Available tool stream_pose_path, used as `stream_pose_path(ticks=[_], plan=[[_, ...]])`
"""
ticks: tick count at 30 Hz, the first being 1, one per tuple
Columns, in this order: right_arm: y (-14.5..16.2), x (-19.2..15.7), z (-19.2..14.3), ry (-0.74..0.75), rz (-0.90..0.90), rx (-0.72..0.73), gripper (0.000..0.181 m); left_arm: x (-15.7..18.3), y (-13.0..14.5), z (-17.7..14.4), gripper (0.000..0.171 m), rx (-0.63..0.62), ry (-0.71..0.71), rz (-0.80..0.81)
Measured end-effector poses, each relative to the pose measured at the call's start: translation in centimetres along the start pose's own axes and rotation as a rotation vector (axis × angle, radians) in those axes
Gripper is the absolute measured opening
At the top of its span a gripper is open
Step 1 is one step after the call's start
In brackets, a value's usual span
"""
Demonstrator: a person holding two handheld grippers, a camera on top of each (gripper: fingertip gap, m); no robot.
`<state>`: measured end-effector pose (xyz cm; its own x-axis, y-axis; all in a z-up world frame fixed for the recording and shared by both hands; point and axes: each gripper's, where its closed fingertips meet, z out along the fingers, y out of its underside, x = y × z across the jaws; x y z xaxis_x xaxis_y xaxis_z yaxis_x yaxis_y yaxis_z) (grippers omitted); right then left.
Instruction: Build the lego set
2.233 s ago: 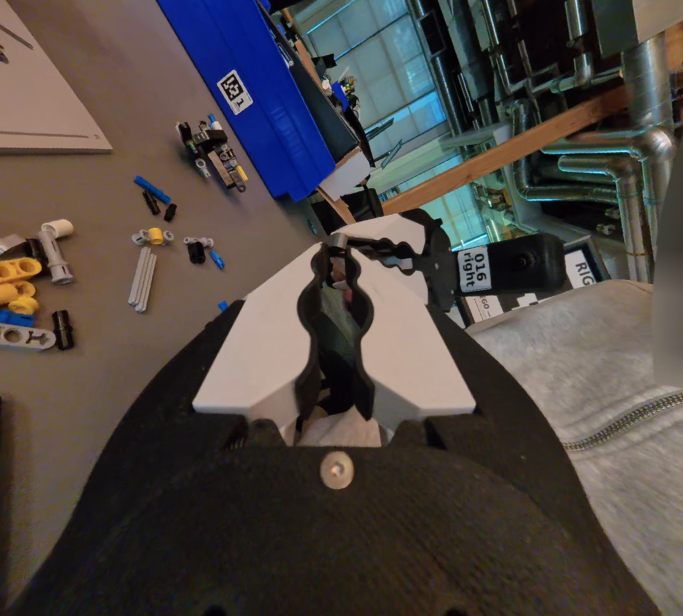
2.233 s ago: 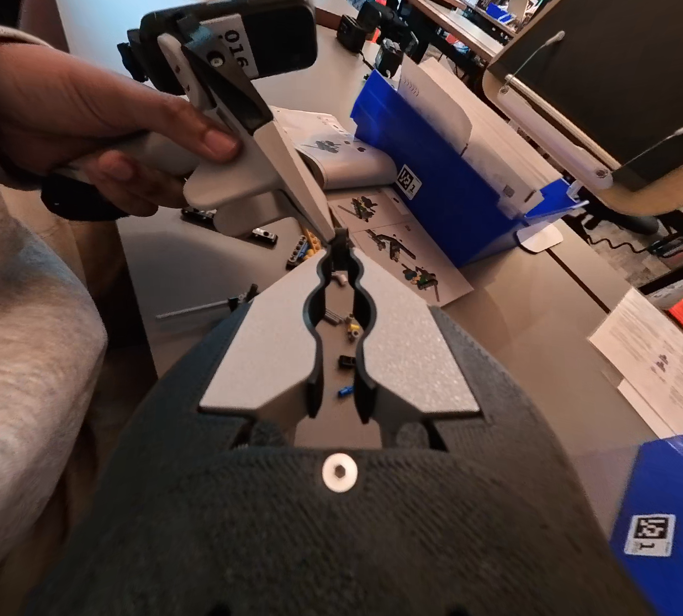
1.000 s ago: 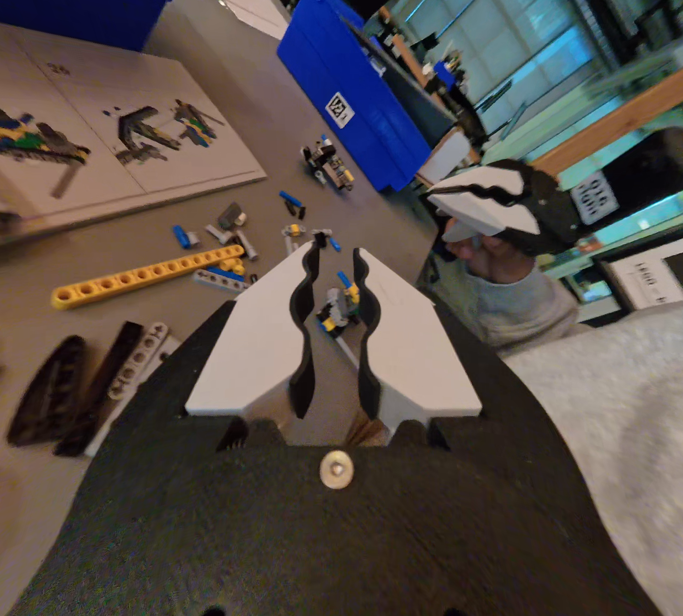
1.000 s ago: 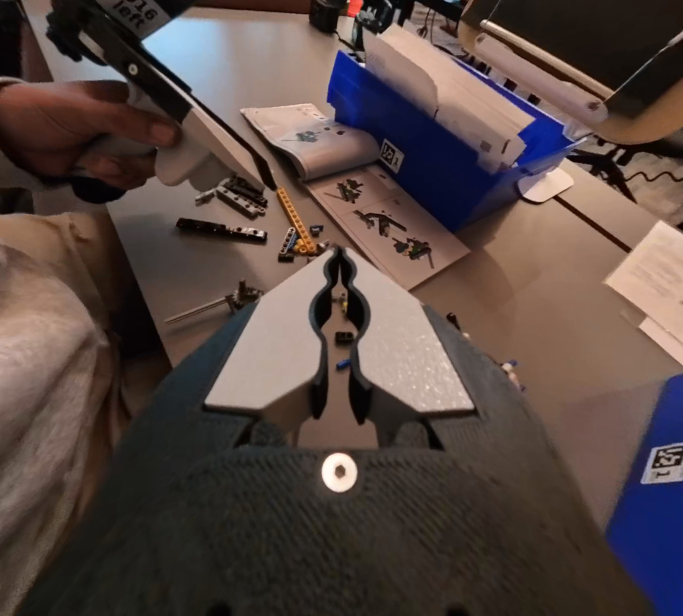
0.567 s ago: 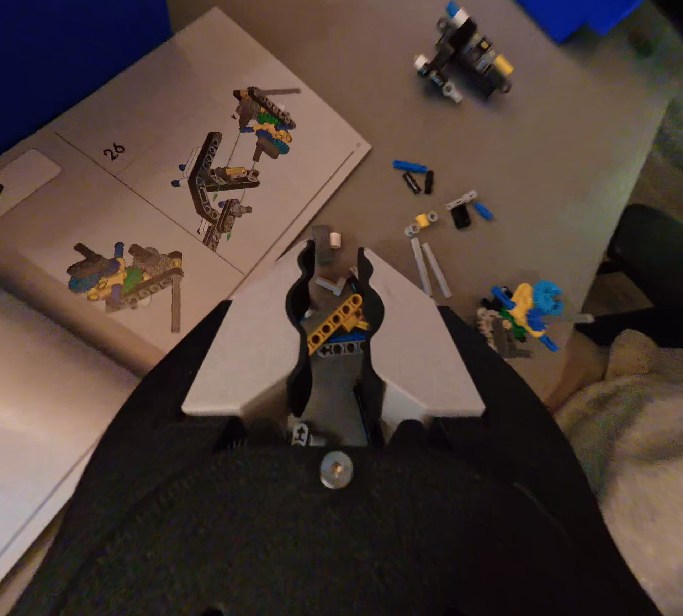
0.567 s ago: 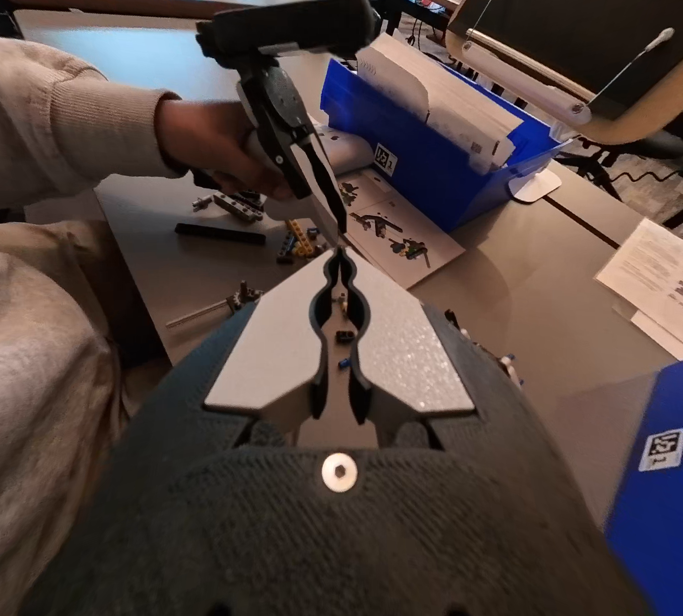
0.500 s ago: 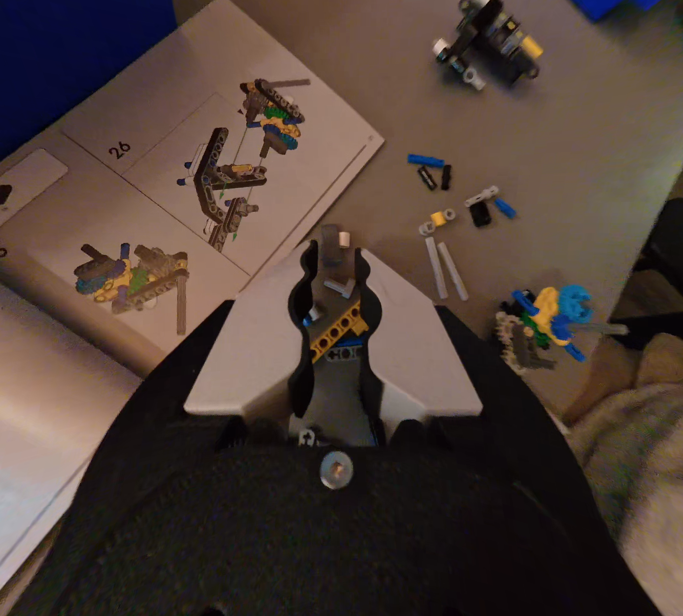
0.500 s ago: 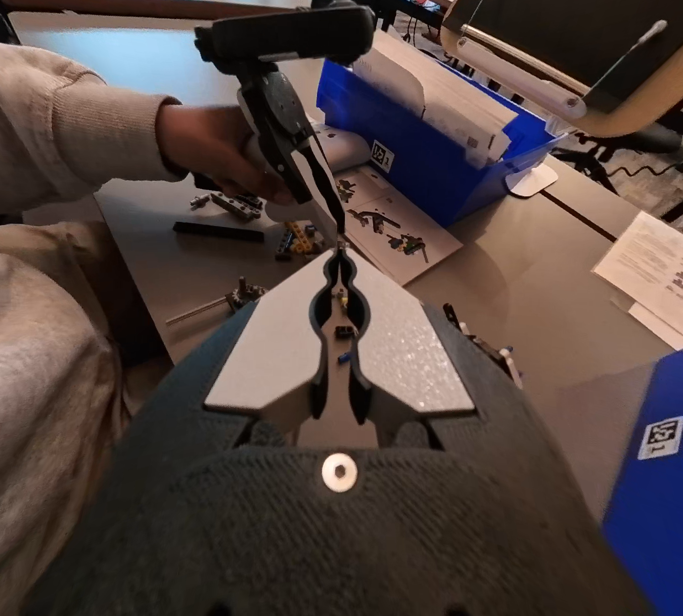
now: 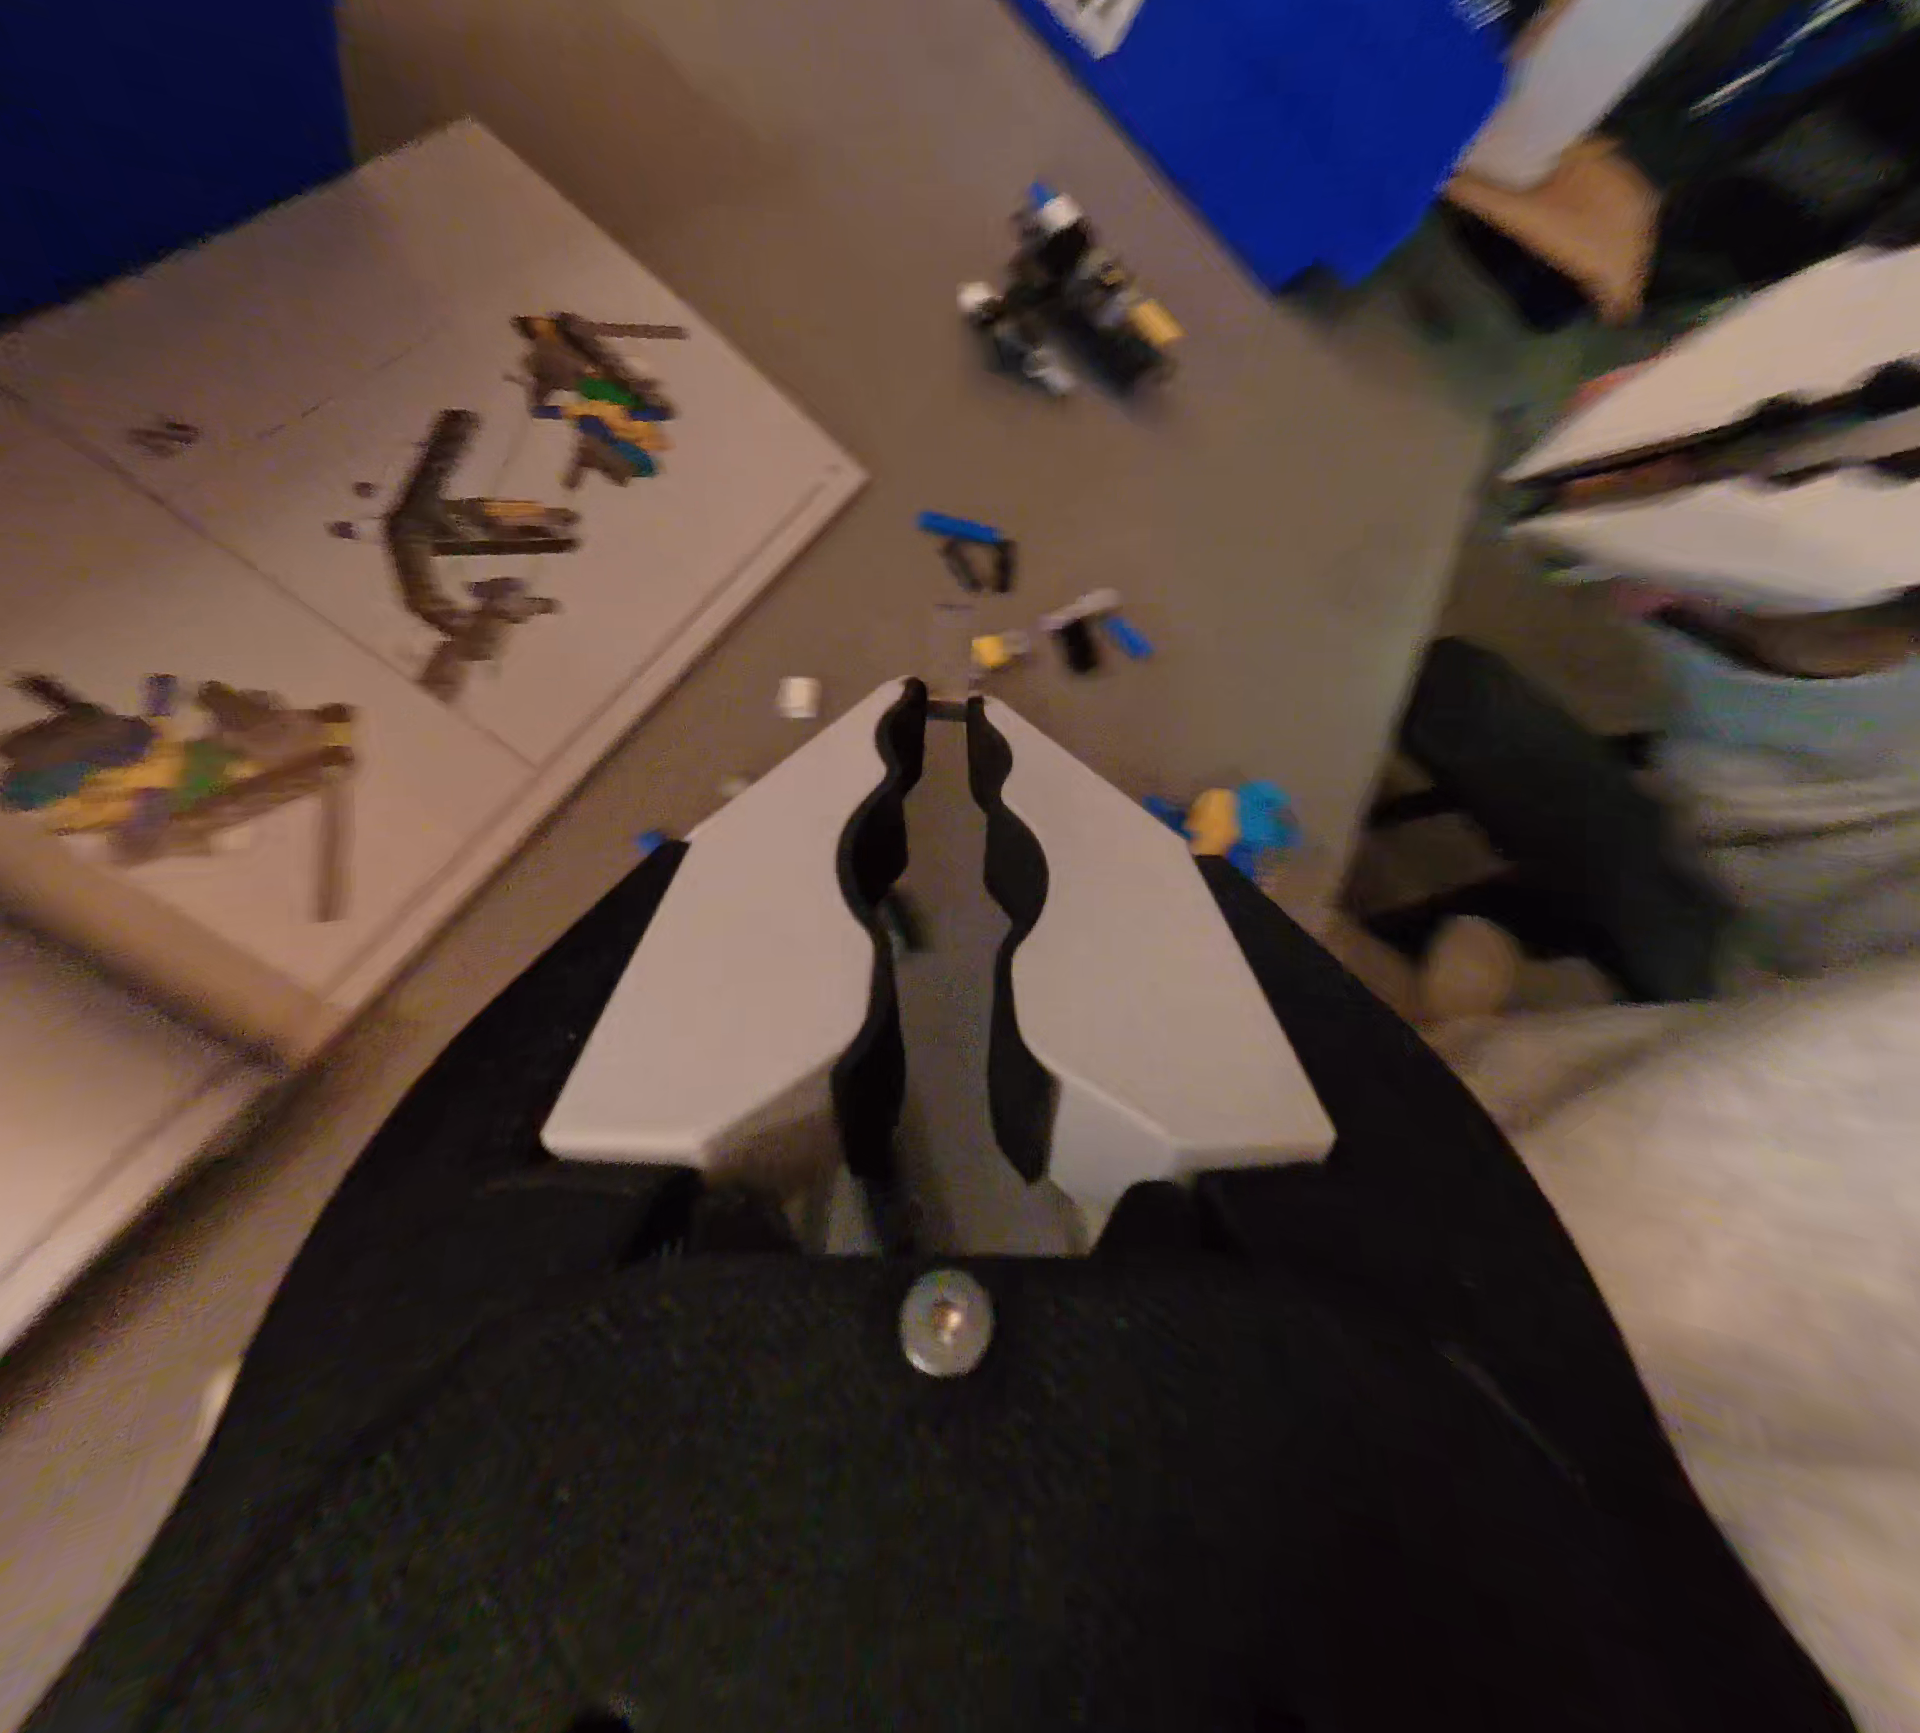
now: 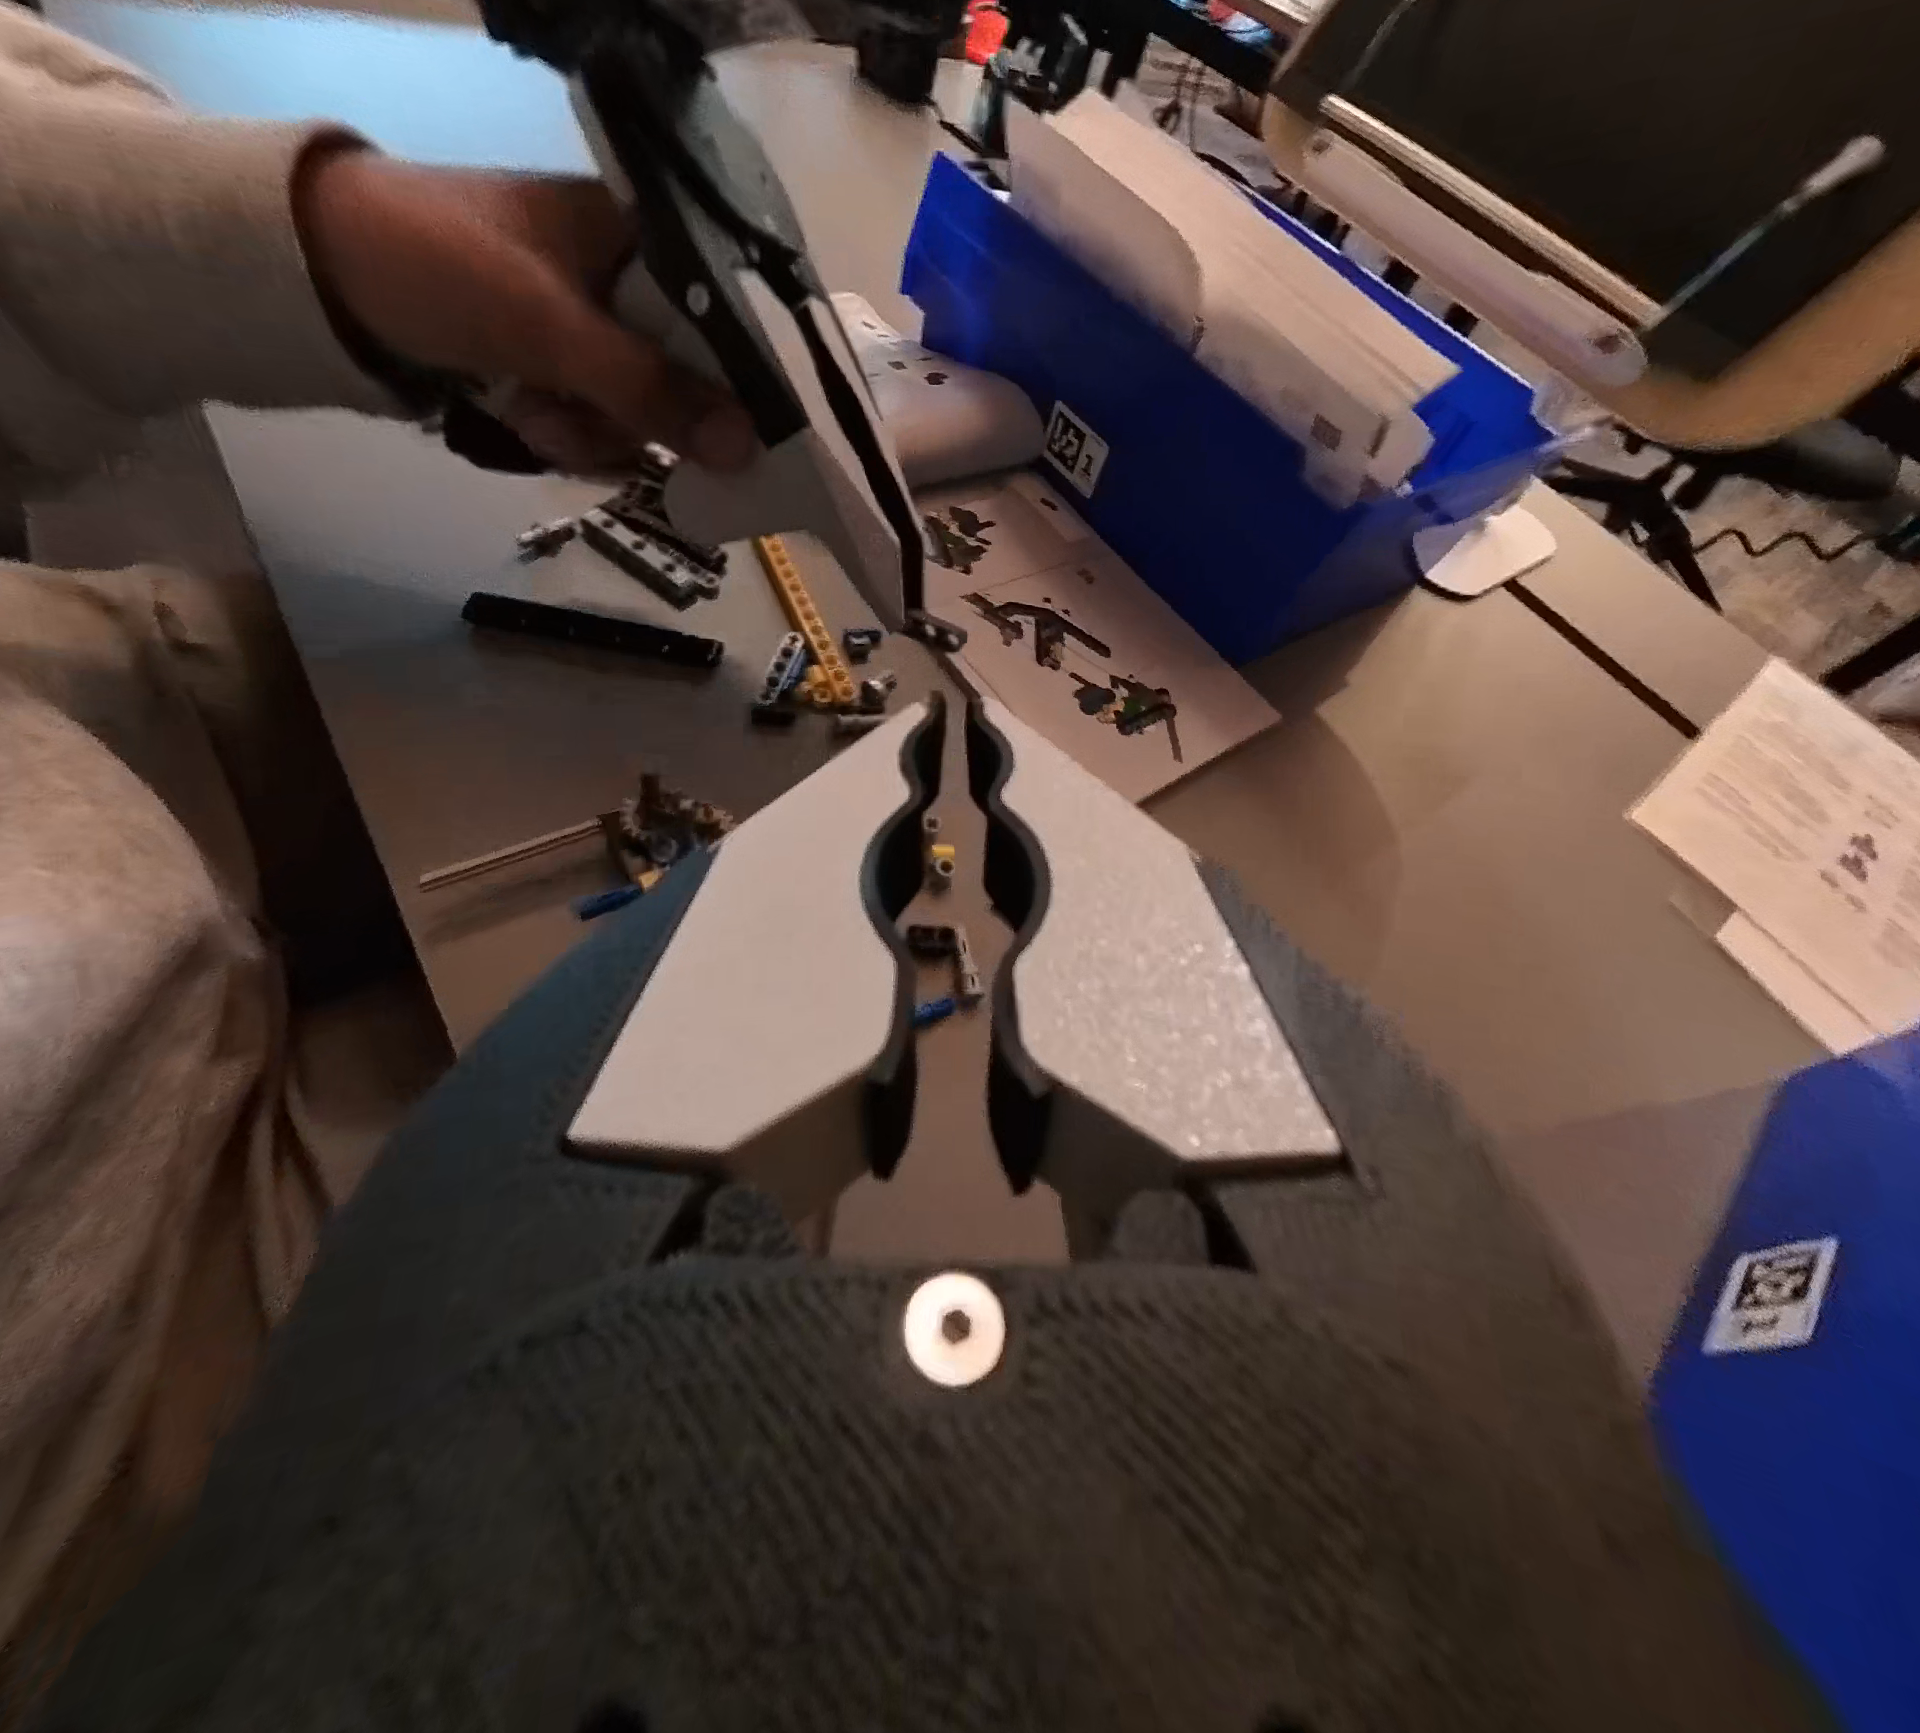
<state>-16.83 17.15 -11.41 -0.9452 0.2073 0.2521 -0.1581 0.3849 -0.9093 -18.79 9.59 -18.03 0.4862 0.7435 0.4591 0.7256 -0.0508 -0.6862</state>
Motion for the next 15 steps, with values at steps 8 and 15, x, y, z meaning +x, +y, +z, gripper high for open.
stream_pose_path(ticks=[8,15], plan=[[0.4,-4.1,2.1,-0.143,-0.53,-0.122,0.015,7.3,1.9,-1.6,0.005,-0.069,0.442,-0.226],[0.6,-6.5,2.1,-0.313,-0.72,-0.183,0.015,9.3,3.1,-1.7,0.005,-0.12,0.5,-0.197]])
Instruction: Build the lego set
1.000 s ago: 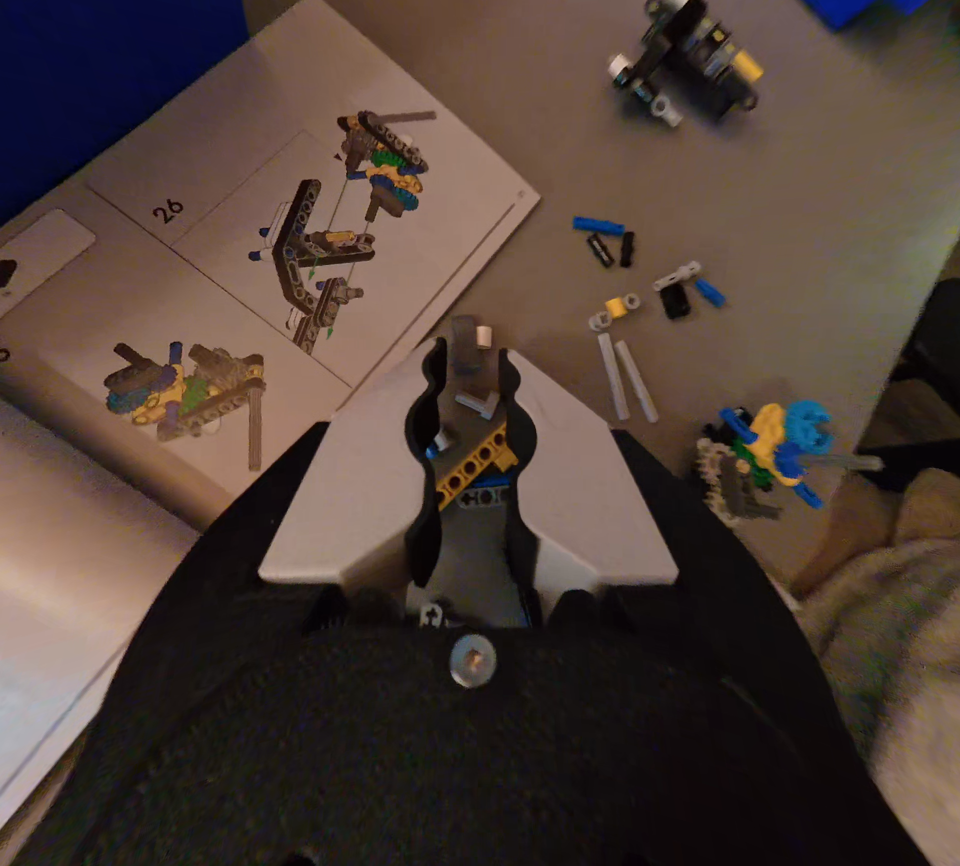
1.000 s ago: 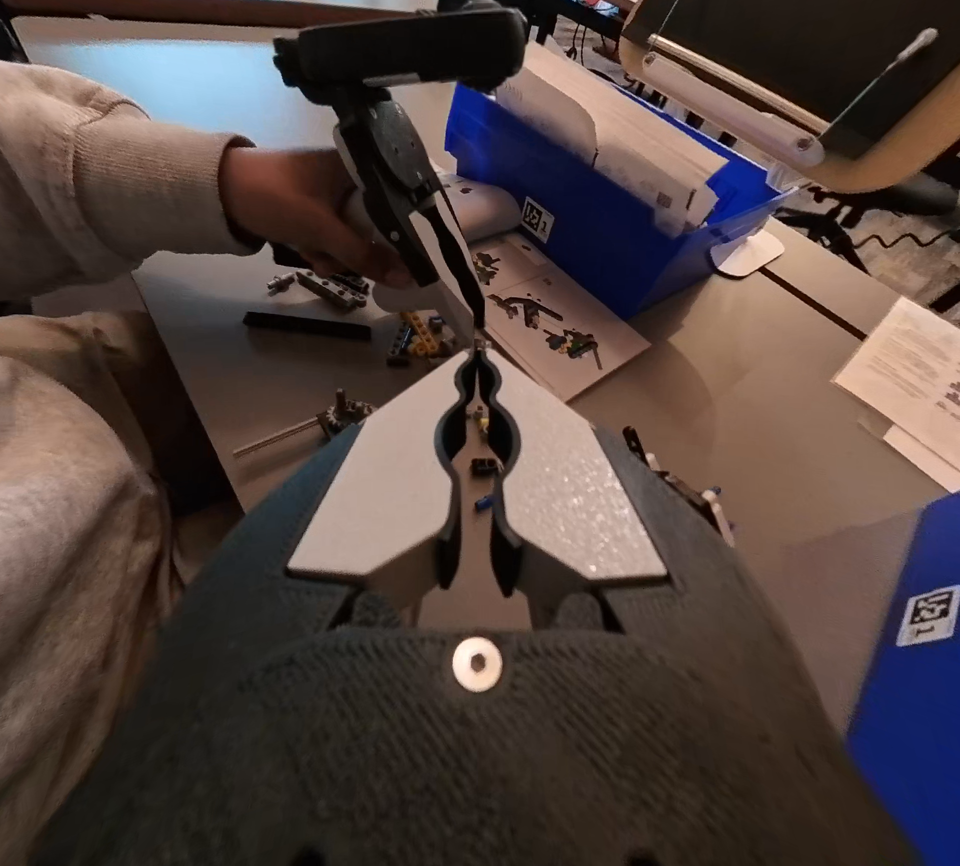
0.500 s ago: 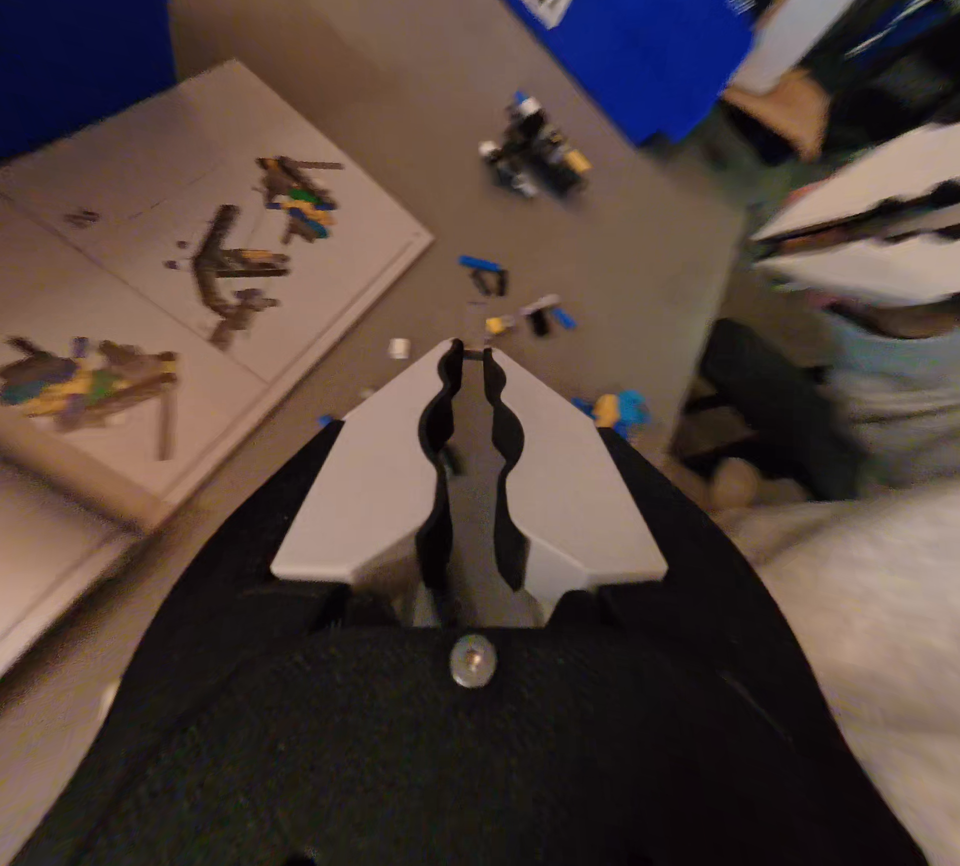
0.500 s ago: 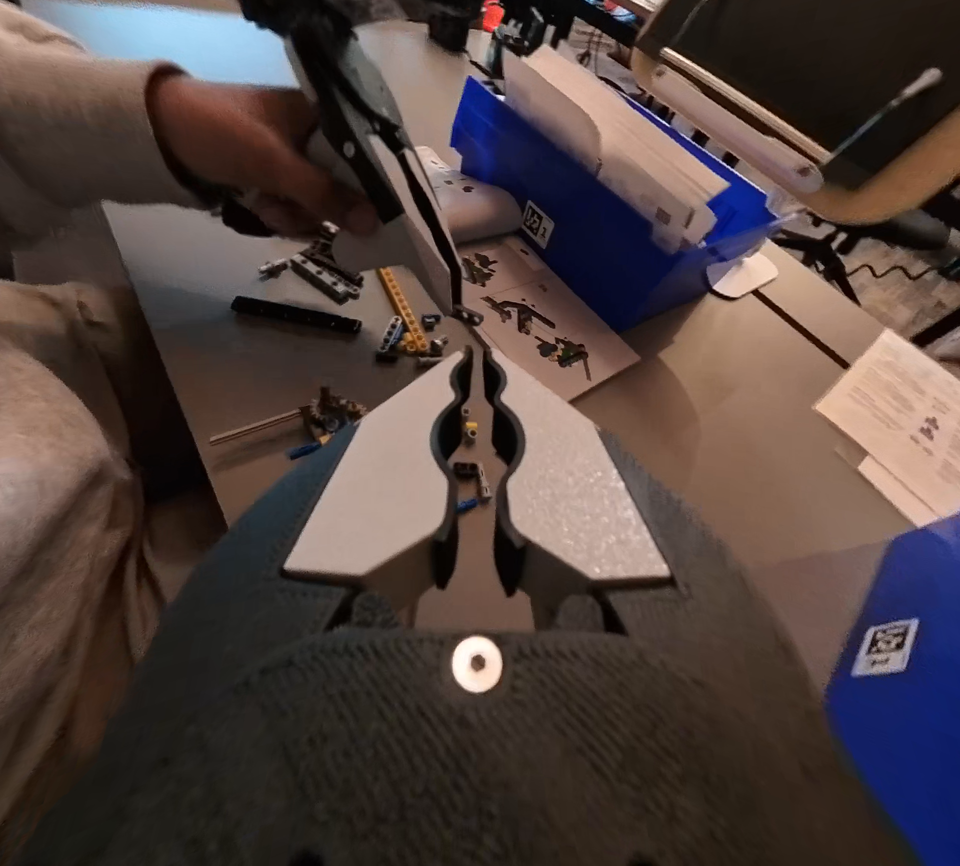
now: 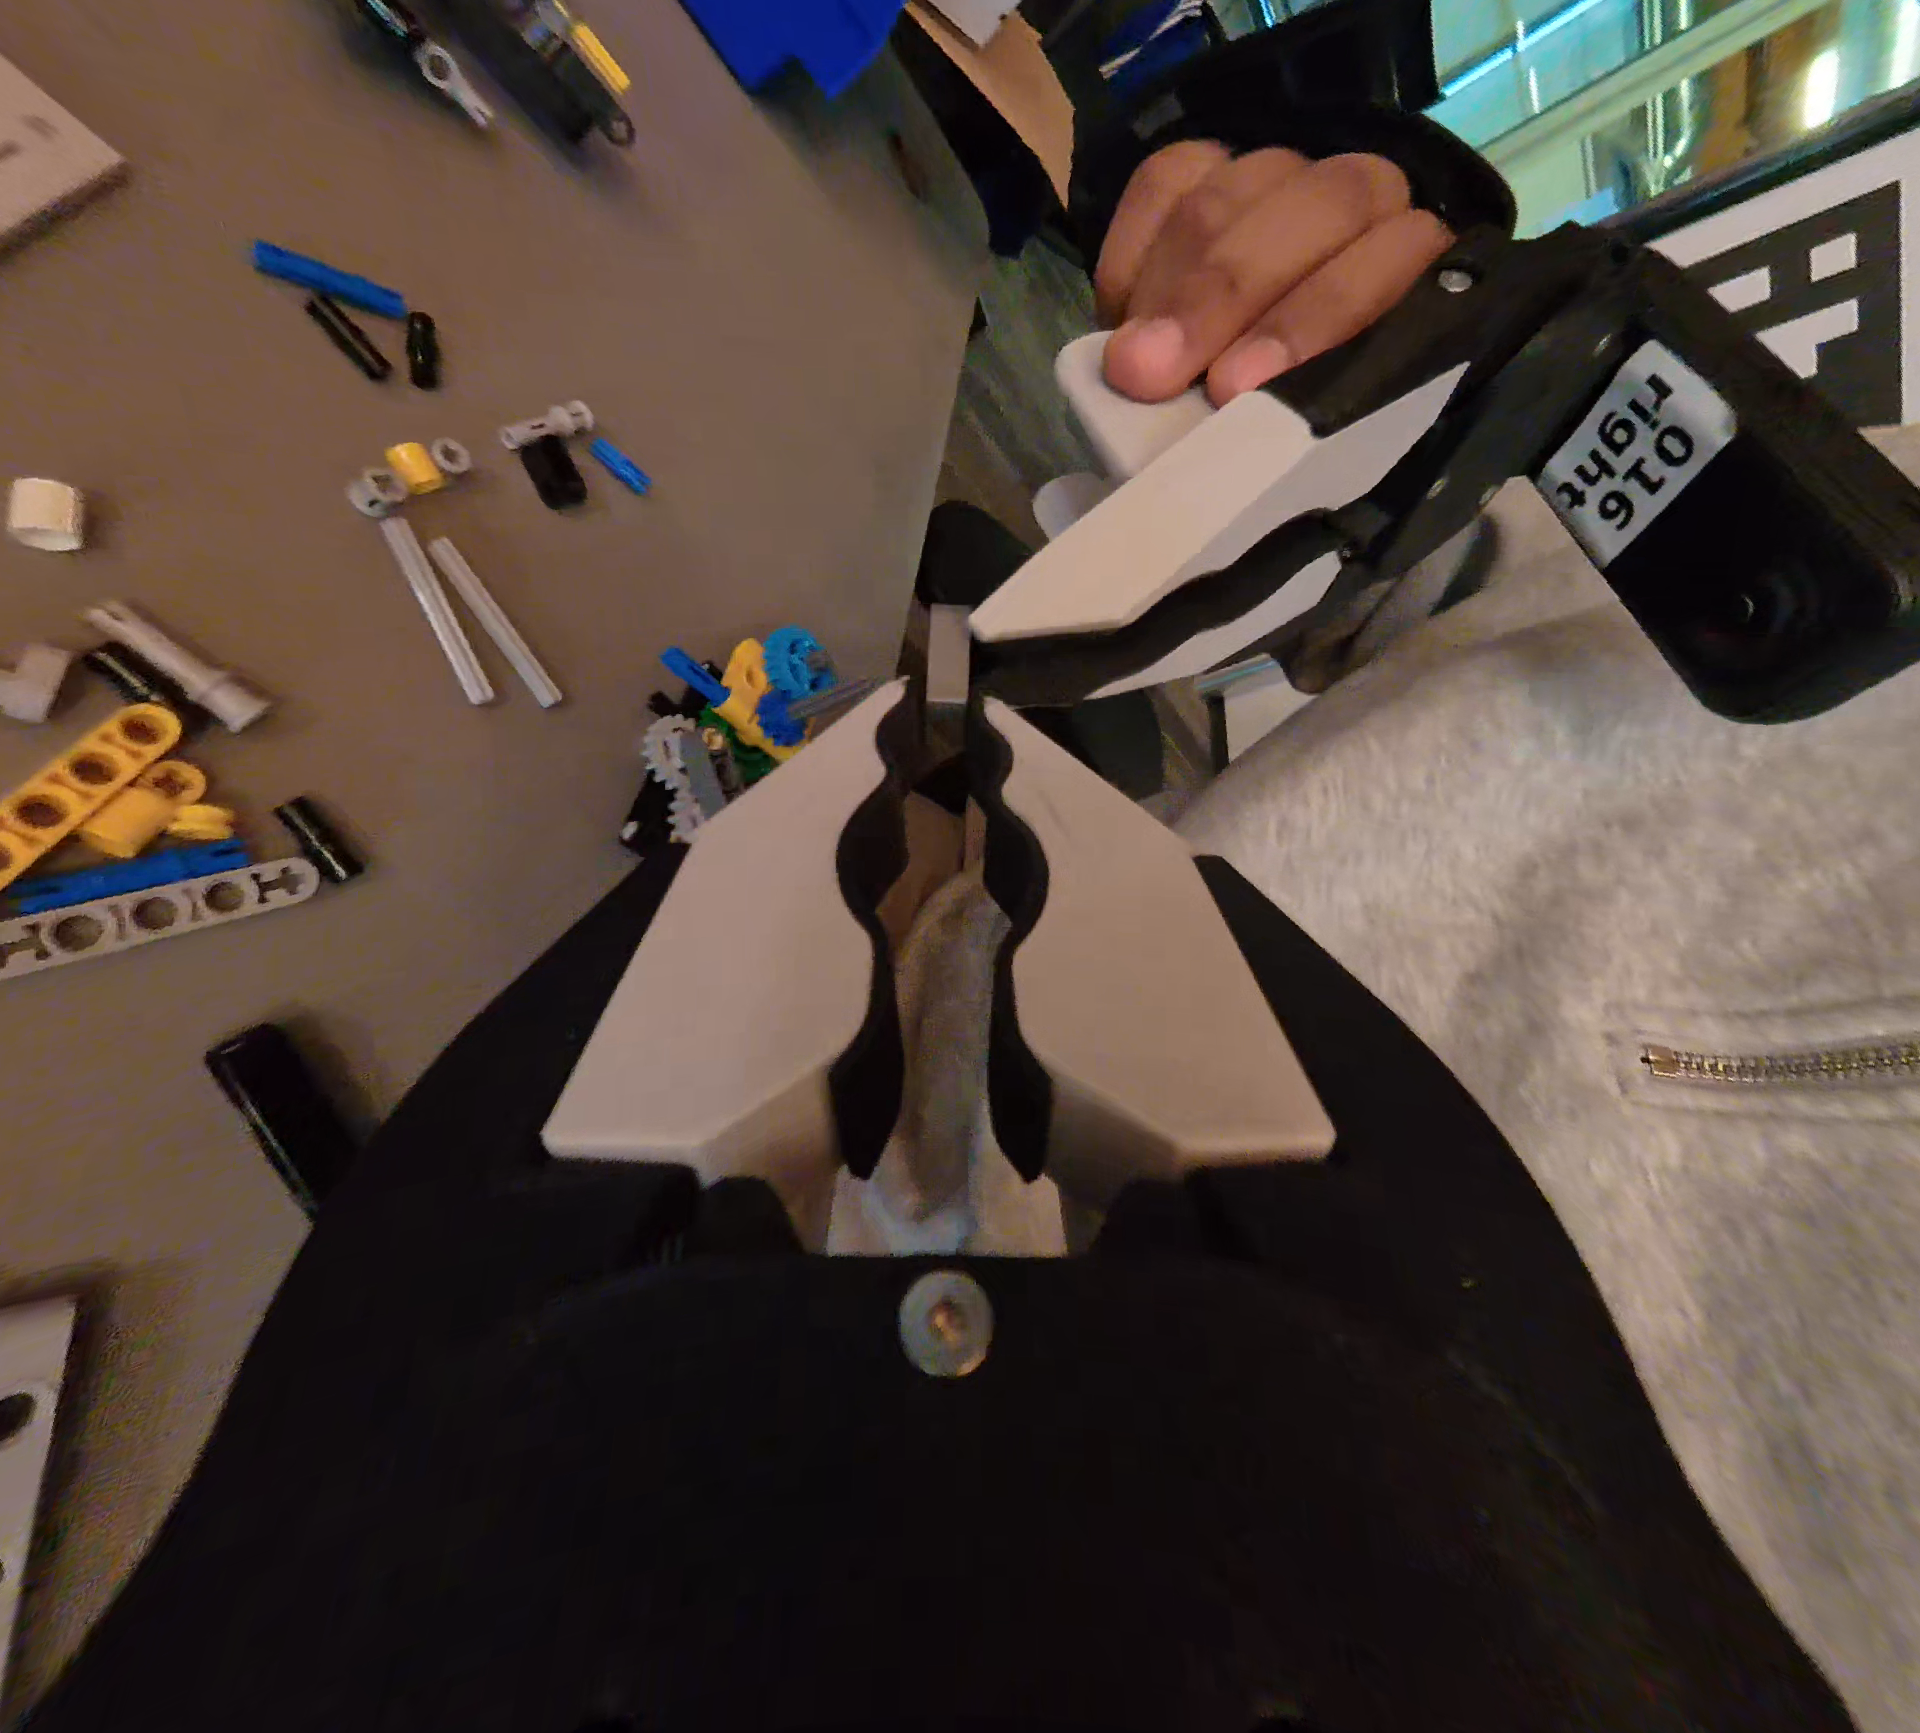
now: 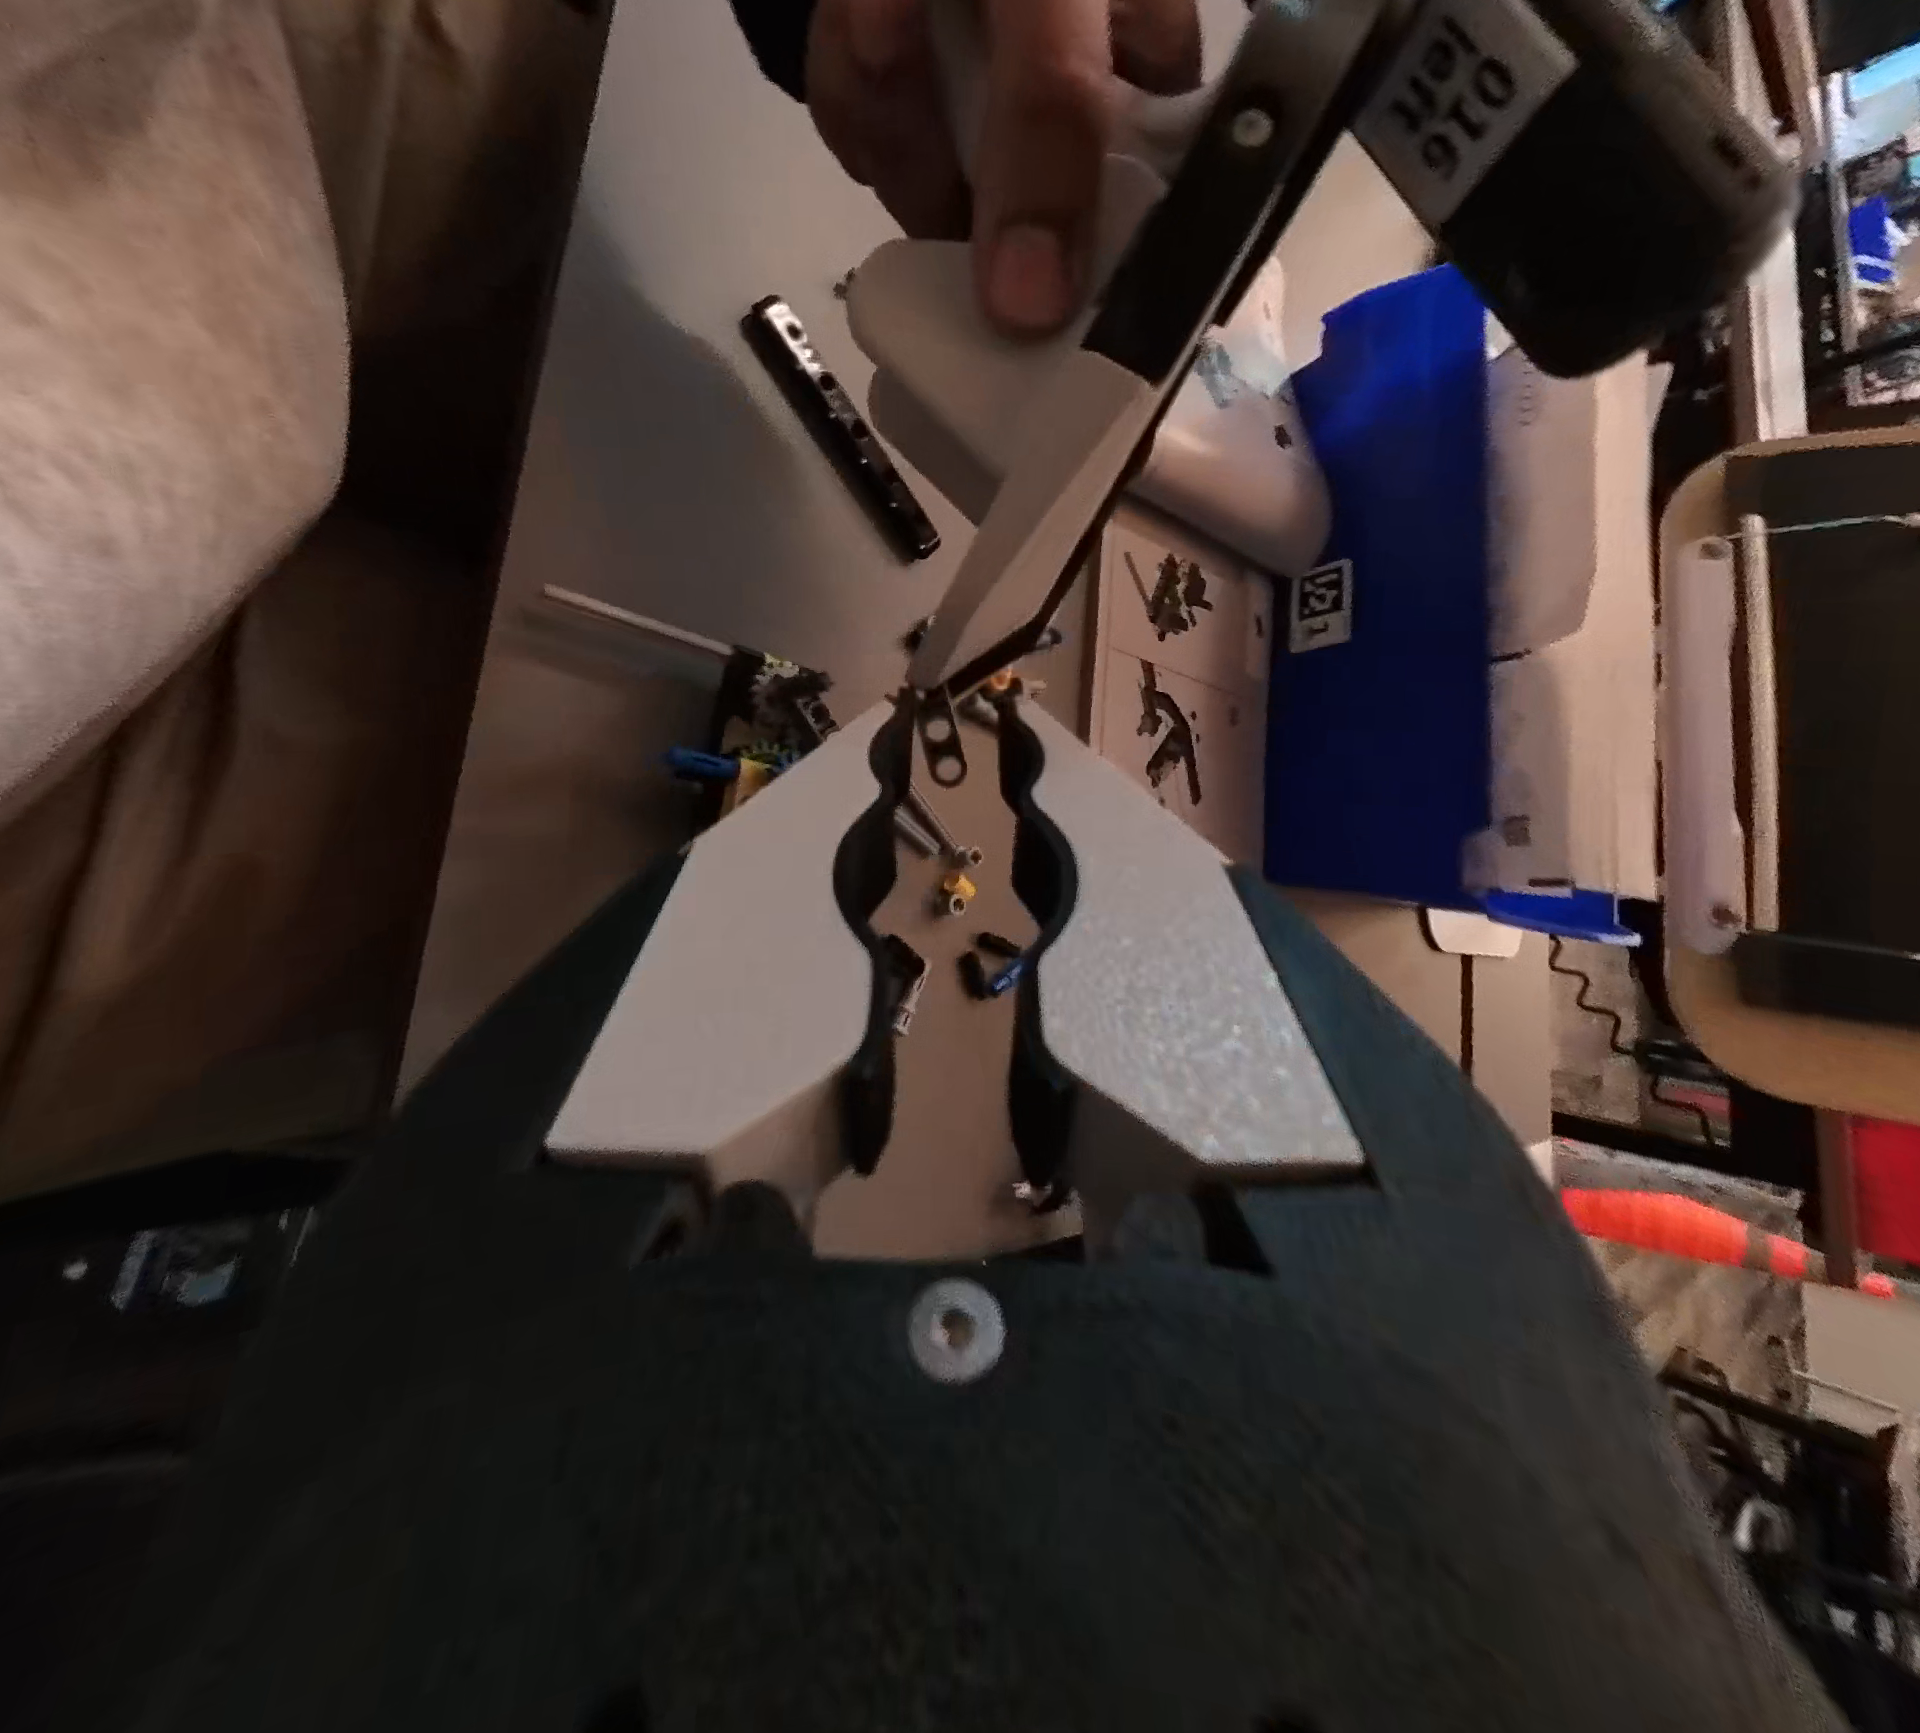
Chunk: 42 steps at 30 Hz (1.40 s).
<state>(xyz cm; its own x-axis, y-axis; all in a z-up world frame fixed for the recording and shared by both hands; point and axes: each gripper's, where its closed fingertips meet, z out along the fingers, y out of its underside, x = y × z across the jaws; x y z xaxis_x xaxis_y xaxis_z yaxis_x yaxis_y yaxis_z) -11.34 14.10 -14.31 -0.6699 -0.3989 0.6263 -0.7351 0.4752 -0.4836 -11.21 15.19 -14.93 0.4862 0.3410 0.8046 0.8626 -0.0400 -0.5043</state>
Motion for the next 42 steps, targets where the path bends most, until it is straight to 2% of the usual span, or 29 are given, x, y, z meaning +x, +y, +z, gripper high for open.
stream_pose_path(ticks=[2,7,9,11,15,18,24,30,34,37,42], plan=[[0.1,-0.4,0.1,-0.024,-0.027,-0.021,0.007,0.0,0.0,0.0,0.005,0.001,-0.009,0.012],[0.0,-0.4,-0.2,-0.01,0.01,-0.021,0.005,0.4,-0.2,-0.1,0.005,0.026,0.018,0.036],[0.9,0.1,-0.6,0.003,0.103,-0.044,0.004,0.1,-0.5,-0.3,0.019,0.073,-0.007,0.052],[2.6,0.5,-1.1,0.008,0.235,-0.08,0.005,-0.7,-0.3,-0.5,0.026,0.104,-0.063,0.076],[3.8,-0.1,-1.9,-0.09,0.555,-0.028,0.003,-2.6,1.0,0.4,0.024,0.125,-0.258,0.209],[3.5,-0.4,-1.9,-0.166,0.682,0.025,0.0,-2.5,1.6,1.8,0.017,0.14,-0.305,0.279],[4.3,-0.3,-1.6,-0.163,0.657,-0.017,0.0,-3.7,2.0,2.3,0.018,0.107,-0.418,0.344],[7.9,0.3,-1.6,-0.08,0.715,-0.083,0.0,-3.4,1.3,1.3,0.018,0.168,-0.354,0.291],[8.6,0.7,-0.7,-0.046,0.756,-0.077,0.005,-3.7,0.6,-0.1,0.017,0.23,-0.328,0.232],[8.9,1.0,0.7,-0.042,0.76,-0.088,0.012,-4.1,0.3,-0.9,0.017,0.251,-0.334,0.207],[11.5,0.4,2.0,-0.063,0.793,-0.191,0.018,-4.0,0.4,-1.4,0.017,0.269,-0.349,0.206]])
